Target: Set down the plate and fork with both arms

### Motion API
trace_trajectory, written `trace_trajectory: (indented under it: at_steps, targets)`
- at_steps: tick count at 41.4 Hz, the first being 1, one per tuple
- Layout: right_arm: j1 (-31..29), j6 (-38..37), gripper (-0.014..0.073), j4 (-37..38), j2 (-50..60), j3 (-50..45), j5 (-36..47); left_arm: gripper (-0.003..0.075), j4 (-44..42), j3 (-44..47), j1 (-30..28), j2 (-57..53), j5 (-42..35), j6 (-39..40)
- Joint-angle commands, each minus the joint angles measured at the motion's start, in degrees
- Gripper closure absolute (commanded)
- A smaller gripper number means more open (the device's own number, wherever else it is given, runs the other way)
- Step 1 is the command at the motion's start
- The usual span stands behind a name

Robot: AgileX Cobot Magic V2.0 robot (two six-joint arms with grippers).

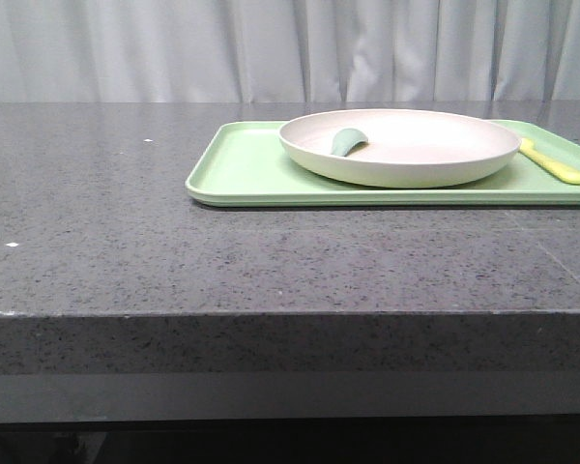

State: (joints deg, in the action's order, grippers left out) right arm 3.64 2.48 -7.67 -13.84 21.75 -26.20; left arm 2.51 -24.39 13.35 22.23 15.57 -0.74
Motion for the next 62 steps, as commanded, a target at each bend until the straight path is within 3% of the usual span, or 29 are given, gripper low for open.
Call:
trace_trajectory:
  at_steps: [1, 14, 30, 62]
  targets:
    - [0.0, 0.5, 0.0661, 0.1, -0.4, 1.4, 4.5, 0.0739, 0.1, 0.9, -0.3, -3.8, -4.4, 0.0]
    - [0.0, 0.5, 0.0661, 0.1, -0.4, 1.4, 4.5, 0.0739, 0.1, 14.5, -6.4, -24.2, -4.3, 0.0]
    - [0.0, 0.5, 0.0661, 0.1, -0.4, 1.4, 4.1, 0.0739, 0.1, 24.8, -8.0, -23.9, -7.7, 0.0]
    - [0.0, 0.5, 0.0661, 0.1, -0.4, 1.4, 4.1, 0.0739, 0.2, 24.8, -8.0, -23.8, -7.6, 0.0]
